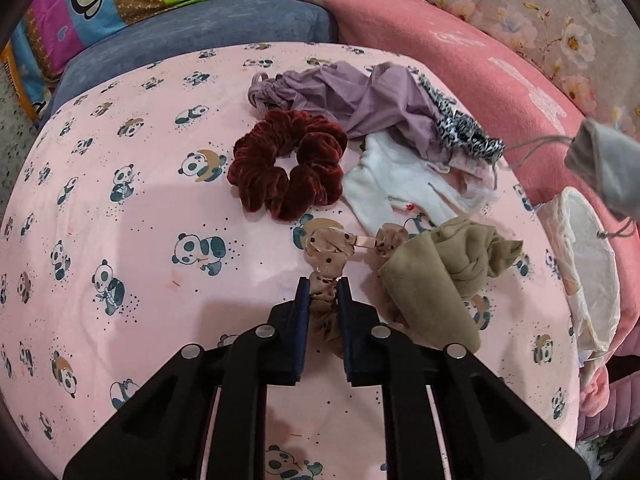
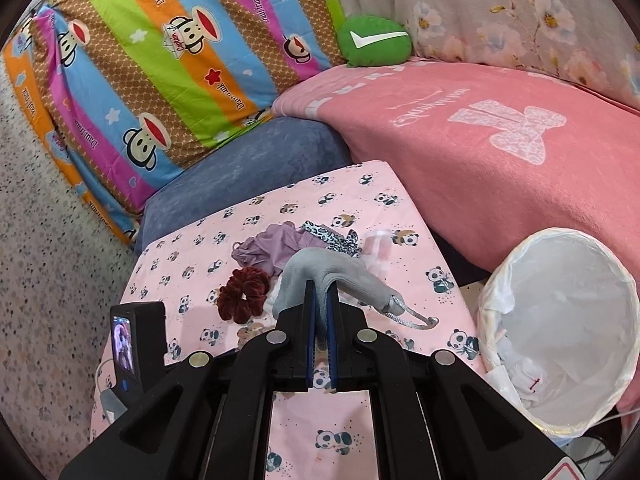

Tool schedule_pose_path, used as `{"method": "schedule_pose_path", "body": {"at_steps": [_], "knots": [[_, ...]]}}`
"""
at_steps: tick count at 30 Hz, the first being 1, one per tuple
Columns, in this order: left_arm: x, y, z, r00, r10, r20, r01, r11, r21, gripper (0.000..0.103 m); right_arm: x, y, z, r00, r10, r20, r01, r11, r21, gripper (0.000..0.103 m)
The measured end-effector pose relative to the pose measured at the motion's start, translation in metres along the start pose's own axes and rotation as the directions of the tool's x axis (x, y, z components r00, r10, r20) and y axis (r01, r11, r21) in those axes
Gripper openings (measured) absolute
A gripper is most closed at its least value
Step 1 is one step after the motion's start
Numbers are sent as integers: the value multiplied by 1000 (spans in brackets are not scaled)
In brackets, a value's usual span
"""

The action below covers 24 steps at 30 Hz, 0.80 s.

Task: Collect trash
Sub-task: 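Grasp the grey-blue mask with the right gripper while the left gripper grasps the beige scrunchie, then carry mask and beige scrunchie over the white bin and open both grippers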

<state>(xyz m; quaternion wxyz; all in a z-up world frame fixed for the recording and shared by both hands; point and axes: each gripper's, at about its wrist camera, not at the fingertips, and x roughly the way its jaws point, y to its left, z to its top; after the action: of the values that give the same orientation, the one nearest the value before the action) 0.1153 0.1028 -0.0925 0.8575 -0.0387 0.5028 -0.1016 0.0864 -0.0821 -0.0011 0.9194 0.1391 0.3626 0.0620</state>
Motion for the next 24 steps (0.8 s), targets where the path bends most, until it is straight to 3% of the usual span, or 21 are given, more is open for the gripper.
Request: {"method": "schedule_pose_path", "body": {"at_steps": [14,24], "knots": [[-86,-42,29,981,-58,188,49,998,50,13,-38,-20,2,997,5,71,-7,999,33,6],[-108,-113,37,965,-153,214,118,979,168,13,-77,-59,5,991,-31,132,19,996,88,6]]}}
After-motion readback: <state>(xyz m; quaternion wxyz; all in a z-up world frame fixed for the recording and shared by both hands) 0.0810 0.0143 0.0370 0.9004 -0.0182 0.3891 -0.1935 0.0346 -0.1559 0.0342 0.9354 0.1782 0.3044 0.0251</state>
